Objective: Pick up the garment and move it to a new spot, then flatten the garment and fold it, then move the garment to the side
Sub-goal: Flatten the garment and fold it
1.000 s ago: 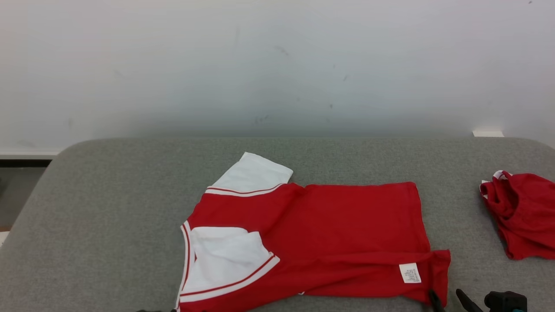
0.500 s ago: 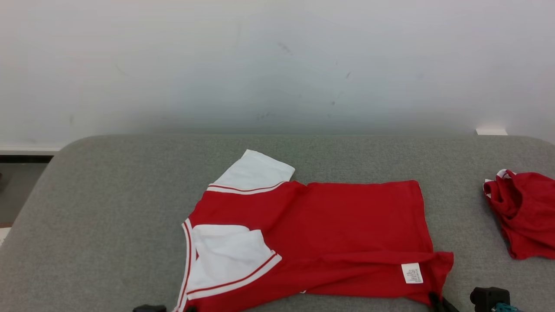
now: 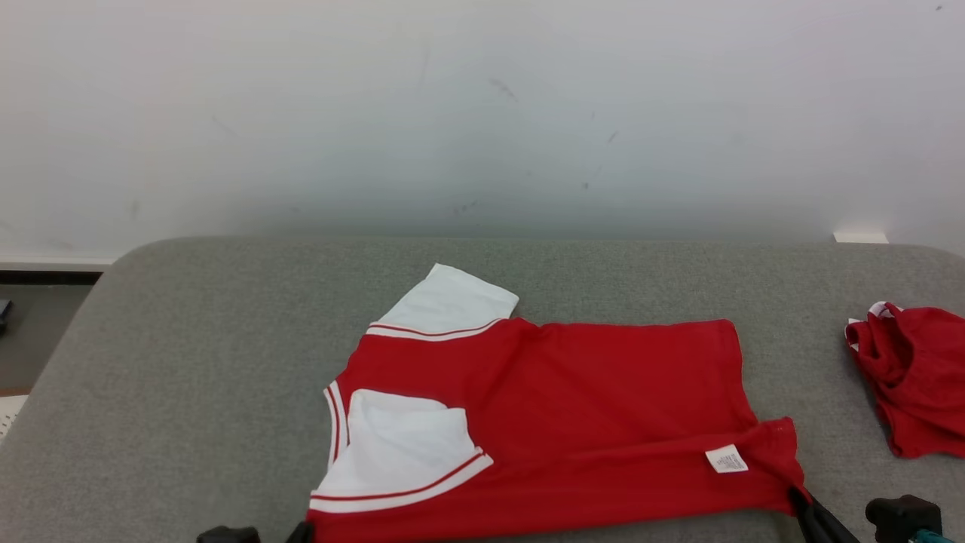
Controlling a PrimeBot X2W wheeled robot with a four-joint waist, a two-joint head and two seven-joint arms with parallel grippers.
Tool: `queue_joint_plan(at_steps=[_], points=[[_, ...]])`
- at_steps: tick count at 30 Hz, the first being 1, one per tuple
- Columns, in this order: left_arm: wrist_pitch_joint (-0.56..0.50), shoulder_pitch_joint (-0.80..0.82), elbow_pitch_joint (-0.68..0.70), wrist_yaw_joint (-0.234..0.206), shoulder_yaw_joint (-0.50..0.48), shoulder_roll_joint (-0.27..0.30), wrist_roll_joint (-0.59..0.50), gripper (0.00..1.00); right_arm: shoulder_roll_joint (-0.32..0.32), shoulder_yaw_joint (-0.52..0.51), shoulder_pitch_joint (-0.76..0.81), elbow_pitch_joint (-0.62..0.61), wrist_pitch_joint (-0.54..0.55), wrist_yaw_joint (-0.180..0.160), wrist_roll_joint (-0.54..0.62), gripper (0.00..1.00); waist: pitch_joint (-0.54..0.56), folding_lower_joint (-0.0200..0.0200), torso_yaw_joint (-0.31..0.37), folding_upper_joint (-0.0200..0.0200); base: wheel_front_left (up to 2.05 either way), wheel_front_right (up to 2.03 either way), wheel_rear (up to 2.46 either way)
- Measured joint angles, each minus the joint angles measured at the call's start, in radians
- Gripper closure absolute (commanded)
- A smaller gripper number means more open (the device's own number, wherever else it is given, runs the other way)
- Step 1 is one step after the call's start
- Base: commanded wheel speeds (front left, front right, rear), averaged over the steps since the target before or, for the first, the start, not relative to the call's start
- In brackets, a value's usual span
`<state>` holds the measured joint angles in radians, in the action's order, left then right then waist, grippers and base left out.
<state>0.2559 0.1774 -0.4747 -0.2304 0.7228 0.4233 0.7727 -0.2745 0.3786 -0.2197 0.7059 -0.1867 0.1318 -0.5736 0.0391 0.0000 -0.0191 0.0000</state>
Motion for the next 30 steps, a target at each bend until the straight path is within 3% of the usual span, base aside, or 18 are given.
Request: queue_joint_plan(at_steps=[9,16,18,19,20,21,22,23,30], points=[[-0.027,-0.102,0.151,-0.065,-0.012,0.085,0.002,1.0,-0.112,0.012,0.158,-0.184,0.044,0.001,-0.052,1.0,-0.009,0.0,0.007,0.0,0.0,0.0,0.0],[-0.075,-0.155,0.233,-0.096,-0.001,0.112,0.013,1.0,-0.143,0.009,0.27,-0.282,0.122,0.001,-0.087,1.0,-0.021,0.0,0.016,0.0,0.0,0.0,0.0],[-0.086,-0.166,0.23,-0.1,0.005,0.108,0.022,1.0,-0.144,0.006,0.282,-0.289,0.139,0.001,-0.087,0.86,-0.023,0.0,0.023,0.0,0.0,0.0,0.0],[-0.089,-0.169,0.225,-0.102,0.008,0.106,0.023,1.0,-0.141,0.002,0.285,-0.291,0.148,0.001,-0.088,0.6,-0.024,0.0,0.026,0.0,0.0,0.0,0.0],[-0.089,-0.172,0.223,-0.105,0.009,0.104,0.027,1.0,-0.139,-0.002,0.288,-0.293,0.155,0.001,-0.088,0.09,-0.025,0.0,0.03,0.0,0.0,0.0,0.0],[-0.089,-0.174,0.221,-0.105,0.009,0.103,0.031,0.82,-0.137,-0.008,0.29,-0.297,0.16,0.001,-0.088,0.0,-0.025,0.0,0.034,0.0,0.0,0.0,0.0],[-0.088,-0.176,0.219,-0.105,0.008,0.101,0.031,0.18,-0.133,-0.015,0.292,-0.301,0.159,0.001,-0.089,0.0,-0.025,0.0,0.036,0.0,0.0,0.0,0.0],[-0.088,-0.177,0.218,-0.105,0.006,0.101,0.032,0.0,-0.132,-0.024,0.294,-0.305,0.159,0.0,-0.089,0.0,-0.025,0.0,0.038,0.0,0.0,0.0,0.0],[-0.078,-0.164,0.244,-0.125,-0.016,0.137,0.028,0.0,-0.137,-0.091,0.296,-0.352,0.155,0.0,-0.077,0.0,-0.018,0.0,0.044,0.0,0.0,0.0,0.0]])
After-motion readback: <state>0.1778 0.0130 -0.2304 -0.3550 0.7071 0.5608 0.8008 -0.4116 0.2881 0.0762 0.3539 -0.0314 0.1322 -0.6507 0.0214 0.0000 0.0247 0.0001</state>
